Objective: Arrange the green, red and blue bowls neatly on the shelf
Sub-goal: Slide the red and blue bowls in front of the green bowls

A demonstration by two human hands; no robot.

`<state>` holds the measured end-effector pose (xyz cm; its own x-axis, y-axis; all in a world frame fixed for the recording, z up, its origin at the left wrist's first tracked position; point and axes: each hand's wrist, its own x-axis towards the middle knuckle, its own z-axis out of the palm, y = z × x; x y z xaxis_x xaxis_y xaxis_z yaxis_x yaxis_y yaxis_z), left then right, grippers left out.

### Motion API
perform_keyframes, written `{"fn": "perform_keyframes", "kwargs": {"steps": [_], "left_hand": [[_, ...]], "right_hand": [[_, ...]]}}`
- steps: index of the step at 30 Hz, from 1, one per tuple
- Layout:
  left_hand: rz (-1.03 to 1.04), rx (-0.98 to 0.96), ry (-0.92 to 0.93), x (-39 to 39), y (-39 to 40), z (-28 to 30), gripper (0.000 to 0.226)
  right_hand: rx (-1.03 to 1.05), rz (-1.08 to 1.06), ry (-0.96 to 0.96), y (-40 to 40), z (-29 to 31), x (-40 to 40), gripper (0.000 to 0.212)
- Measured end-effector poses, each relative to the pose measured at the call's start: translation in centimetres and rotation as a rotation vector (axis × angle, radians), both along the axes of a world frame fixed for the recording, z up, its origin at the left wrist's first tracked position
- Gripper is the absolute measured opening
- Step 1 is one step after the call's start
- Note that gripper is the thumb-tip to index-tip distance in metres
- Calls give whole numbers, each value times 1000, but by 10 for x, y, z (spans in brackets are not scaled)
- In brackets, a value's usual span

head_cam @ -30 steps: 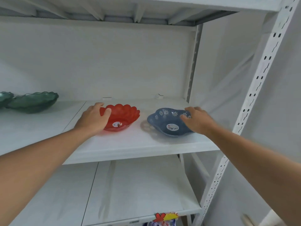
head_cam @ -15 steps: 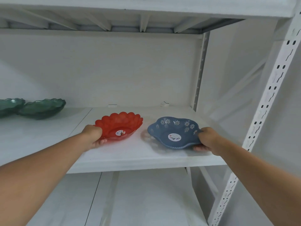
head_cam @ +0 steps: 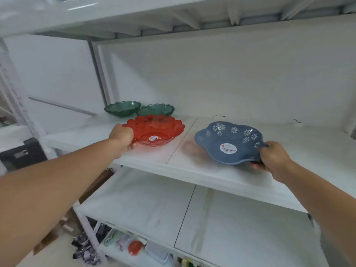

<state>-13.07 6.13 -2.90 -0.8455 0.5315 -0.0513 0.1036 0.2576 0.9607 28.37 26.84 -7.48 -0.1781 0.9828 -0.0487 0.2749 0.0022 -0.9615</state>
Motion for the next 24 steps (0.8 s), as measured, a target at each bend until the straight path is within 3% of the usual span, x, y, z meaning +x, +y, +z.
{"fn": "perform_keyframes", "kwargs": {"steps": [12,24], "left_hand": [[10,115,-121,-227,-107,-29,29],[51,103,-164,-310,-100,-27,25]], "right_hand": [[-35,-53,-15,-91,13,-260,16],[-34,-25,-2,-79,21,-336,14]]}}
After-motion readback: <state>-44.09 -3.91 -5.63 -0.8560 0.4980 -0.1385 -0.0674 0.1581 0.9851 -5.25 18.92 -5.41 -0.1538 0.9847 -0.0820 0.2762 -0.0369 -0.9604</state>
